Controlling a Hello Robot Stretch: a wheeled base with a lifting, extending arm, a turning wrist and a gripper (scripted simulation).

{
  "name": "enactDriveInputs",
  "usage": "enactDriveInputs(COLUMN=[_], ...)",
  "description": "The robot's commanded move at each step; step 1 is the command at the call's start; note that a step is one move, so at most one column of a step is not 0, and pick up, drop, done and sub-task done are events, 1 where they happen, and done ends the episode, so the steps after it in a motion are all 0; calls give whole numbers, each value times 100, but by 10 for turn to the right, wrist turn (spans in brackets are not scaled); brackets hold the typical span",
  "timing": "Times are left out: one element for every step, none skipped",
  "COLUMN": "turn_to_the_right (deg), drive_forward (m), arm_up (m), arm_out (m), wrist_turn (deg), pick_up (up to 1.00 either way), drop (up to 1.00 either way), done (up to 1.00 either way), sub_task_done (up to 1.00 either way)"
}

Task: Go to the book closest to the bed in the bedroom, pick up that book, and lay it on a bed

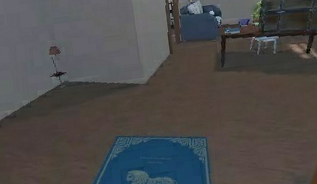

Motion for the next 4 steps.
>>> enactDriveInputs(turn_to_the_right=[90, 0, 0, 0], drive_forward=[0, 100, 100, 100], arm_up=[0, 0, 0, 0], arm_out=[0, 0, 0, 0], wrist_turn=[0, 0, 0, 0], pick_up=[0, 0, 0, 0], drop=[0, 0, 0, 0], done=[0, 0, 0, 0], sub_task_done=[0, 0, 0, 0])
